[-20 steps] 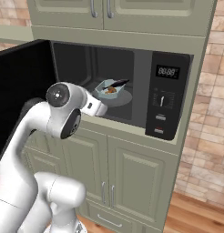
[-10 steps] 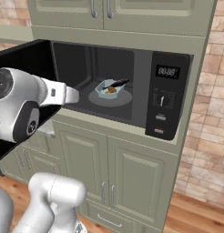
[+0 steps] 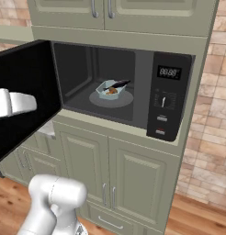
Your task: Place the tupperware containing the fish and mushroom meal in the microwave. Close the microwave door and press the start button to reheat the meal.
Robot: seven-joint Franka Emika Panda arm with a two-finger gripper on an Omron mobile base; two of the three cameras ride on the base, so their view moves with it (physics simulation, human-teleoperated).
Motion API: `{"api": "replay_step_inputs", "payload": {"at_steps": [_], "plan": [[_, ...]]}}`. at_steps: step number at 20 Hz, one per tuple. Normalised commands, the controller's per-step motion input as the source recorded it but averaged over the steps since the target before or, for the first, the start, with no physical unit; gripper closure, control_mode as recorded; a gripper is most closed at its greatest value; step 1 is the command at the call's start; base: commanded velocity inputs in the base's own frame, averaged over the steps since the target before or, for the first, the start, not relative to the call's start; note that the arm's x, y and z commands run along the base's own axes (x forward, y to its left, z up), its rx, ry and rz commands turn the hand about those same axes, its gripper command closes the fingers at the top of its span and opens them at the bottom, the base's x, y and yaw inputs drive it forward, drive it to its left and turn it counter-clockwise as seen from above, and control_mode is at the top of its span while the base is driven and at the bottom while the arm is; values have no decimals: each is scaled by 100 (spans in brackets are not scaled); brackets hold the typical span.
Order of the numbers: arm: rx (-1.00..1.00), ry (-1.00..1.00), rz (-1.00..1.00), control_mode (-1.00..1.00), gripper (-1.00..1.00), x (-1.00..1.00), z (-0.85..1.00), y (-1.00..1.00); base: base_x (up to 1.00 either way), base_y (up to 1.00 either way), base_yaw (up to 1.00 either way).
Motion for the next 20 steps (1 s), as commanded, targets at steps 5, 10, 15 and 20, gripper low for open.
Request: {"api": "replay_step_inputs", "payload": {"at_steps": [5, 10, 15, 20], "plan": [[-20, 1, 0, -100, -100, -81, 7, 52, 0, 0, 0], [-25, 9, 0, -100, -100, -53, 10, 72, 0, 0, 0], [-32, 8, 0, -100, -100, -36, 4, 95, 0, 0, 0], [-35, 3, -1, -100, -100, -3, 0, 100, 0, 0, 0]]}}
